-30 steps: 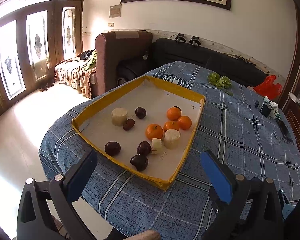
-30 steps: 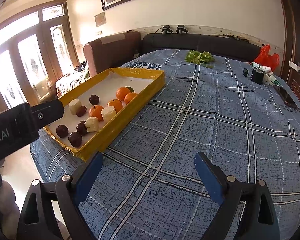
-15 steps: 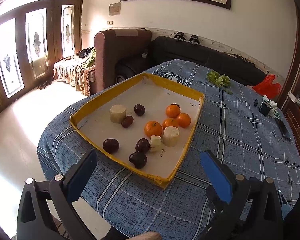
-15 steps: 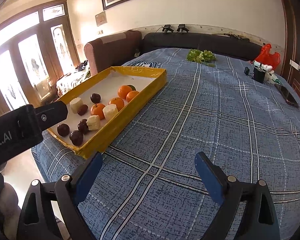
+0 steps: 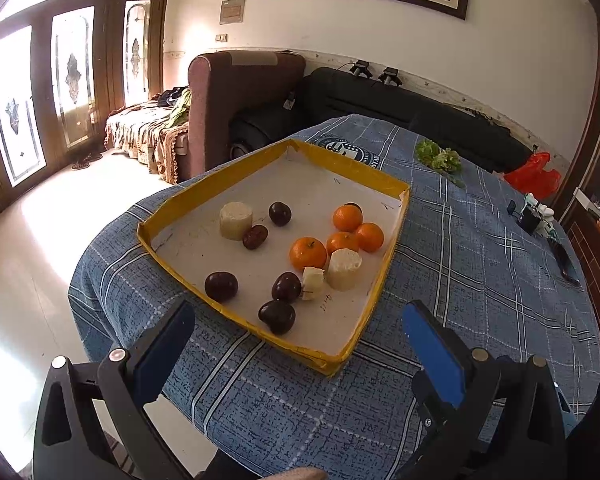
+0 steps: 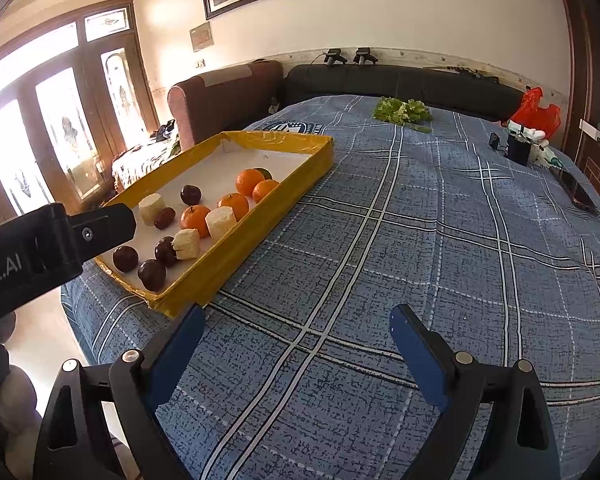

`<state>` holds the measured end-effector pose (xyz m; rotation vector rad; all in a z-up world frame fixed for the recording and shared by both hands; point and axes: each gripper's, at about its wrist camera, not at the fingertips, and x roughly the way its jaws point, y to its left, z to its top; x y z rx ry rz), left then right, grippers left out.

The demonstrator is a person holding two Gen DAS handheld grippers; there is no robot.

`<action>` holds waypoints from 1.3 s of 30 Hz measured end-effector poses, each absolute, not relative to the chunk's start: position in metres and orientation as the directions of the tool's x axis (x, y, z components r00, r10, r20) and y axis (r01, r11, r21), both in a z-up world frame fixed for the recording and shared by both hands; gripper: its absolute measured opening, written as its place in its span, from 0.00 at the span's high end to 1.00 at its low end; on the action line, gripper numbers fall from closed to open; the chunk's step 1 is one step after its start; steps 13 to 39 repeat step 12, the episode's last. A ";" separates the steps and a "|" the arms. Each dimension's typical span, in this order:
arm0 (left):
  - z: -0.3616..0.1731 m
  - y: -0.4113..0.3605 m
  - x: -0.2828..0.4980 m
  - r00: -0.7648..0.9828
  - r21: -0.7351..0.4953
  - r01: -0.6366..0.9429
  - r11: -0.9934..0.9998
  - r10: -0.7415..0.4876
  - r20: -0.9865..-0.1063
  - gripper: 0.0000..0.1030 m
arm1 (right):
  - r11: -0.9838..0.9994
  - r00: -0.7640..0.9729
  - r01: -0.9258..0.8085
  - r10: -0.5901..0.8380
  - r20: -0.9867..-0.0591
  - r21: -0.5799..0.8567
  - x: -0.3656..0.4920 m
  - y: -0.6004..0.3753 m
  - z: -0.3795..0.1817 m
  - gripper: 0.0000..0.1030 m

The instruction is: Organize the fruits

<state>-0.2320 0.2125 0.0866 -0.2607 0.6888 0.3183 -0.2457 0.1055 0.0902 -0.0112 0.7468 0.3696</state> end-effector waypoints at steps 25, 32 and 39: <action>0.096 0.226 -0.235 0.719 -0.080 -0.423 0.902 0.281 -0.636 0.00 | 0.936 0.689 -0.332 0.327 -0.647 0.120 -0.242 0.107 0.099 0.06; 0.096 0.226 -0.235 0.719 -0.080 -0.423 0.902 0.281 -0.636 0.00 | 0.936 0.689 -0.332 0.327 -0.647 0.120 -0.242 0.107 0.099 0.06; 0.096 0.226 -0.235 0.719 -0.080 -0.423 0.902 0.281 -0.636 0.00 | 0.936 0.689 -0.332 0.327 -0.647 0.120 -0.242 0.107 0.099 0.06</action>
